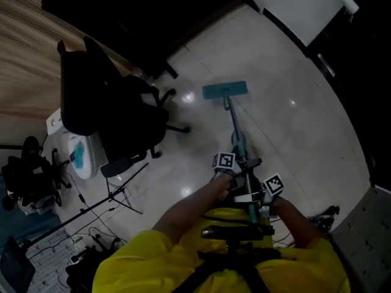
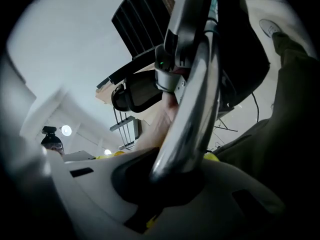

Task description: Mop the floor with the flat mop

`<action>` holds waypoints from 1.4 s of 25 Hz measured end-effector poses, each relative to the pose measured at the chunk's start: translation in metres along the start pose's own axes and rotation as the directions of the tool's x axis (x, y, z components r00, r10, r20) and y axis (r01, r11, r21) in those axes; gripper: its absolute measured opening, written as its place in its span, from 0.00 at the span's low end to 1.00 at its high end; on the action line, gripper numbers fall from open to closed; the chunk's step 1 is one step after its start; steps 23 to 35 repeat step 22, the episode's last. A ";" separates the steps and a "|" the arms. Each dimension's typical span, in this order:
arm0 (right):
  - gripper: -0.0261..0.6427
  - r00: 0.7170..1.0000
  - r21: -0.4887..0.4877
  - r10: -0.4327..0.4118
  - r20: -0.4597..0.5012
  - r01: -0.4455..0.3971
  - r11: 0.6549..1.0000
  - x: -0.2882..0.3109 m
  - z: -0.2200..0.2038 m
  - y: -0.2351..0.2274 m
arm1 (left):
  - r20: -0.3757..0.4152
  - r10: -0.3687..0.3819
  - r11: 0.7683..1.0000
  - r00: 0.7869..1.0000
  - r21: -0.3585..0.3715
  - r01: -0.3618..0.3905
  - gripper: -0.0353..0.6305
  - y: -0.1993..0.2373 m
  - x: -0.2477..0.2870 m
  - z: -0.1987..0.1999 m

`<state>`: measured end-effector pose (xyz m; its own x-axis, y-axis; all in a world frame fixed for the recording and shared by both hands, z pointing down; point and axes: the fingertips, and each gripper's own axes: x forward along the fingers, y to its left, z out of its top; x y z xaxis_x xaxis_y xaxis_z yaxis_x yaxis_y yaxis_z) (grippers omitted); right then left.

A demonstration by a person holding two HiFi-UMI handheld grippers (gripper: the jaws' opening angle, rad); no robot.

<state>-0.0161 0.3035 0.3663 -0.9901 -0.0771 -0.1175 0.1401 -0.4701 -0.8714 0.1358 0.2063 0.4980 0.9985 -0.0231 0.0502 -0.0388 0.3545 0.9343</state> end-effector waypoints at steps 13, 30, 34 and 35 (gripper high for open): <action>0.08 0.999 -0.119 0.020 0.028 -0.017 0.993 0.022 -0.002 0.039 | 0.032 -0.033 0.997 0.999 0.071 0.031 0.19 -0.055 -0.026 0.009; 0.08 1.000 -0.114 0.005 0.026 -0.002 0.993 0.032 -0.002 0.042 | 0.043 -0.026 0.998 0.999 0.061 0.023 0.19 -0.053 -0.038 0.013; 0.08 1.000 -0.114 0.005 0.026 -0.002 0.993 0.032 -0.002 0.042 | 0.043 -0.026 0.998 0.999 0.061 0.023 0.19 -0.053 -0.038 0.013; 0.08 1.000 -0.114 0.005 0.026 -0.002 0.993 0.032 -0.002 0.042 | 0.043 -0.026 0.998 0.999 0.061 0.023 0.19 -0.053 -0.038 0.013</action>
